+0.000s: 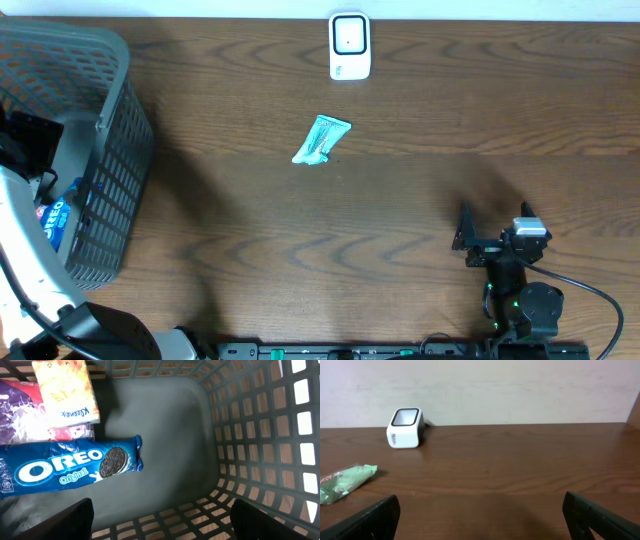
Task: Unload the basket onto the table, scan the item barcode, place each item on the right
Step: 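Return the left gripper to the basket and grasp the orange chip bag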
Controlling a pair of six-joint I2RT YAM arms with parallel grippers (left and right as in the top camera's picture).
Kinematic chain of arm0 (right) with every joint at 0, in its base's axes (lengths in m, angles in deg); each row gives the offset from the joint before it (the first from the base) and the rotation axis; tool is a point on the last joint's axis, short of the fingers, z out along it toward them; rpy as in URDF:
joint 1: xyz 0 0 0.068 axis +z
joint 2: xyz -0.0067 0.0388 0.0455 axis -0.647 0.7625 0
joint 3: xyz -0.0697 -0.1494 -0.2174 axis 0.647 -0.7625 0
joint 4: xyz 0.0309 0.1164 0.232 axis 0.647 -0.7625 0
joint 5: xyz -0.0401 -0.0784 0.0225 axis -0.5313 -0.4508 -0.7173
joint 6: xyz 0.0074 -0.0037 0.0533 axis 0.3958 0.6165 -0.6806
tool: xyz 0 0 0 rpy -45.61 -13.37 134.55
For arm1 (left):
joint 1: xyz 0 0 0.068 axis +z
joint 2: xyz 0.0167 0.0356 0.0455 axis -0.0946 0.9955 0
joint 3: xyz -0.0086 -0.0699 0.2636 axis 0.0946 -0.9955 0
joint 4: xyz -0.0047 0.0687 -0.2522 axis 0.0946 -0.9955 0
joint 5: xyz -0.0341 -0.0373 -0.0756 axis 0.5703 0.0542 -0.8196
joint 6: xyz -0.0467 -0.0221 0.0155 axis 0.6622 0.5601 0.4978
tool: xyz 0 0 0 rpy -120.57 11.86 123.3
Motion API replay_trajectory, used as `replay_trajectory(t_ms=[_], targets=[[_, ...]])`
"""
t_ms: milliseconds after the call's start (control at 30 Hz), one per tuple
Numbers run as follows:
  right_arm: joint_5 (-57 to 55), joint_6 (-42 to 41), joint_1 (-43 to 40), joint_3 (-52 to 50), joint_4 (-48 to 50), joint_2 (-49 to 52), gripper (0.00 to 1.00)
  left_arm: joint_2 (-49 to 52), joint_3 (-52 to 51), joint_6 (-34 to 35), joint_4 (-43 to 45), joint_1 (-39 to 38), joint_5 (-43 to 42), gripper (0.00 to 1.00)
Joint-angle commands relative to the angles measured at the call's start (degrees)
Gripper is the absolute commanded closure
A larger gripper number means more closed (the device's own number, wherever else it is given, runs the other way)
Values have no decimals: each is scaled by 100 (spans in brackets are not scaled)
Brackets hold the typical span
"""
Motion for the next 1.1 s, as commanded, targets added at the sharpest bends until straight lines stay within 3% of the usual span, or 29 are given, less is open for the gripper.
replay_trajectory(t_ms=[0,700,1067], targets=[[13,66,-70,-9,-24,-31,1,-42,57,28,4,44,125,13],[11,66,-70,-9,-24,-31,1,-2,44,20,24,46,483,13],[13,66,-70,-9,-24,-31,1,498,17,4,-219,46,483,13]])
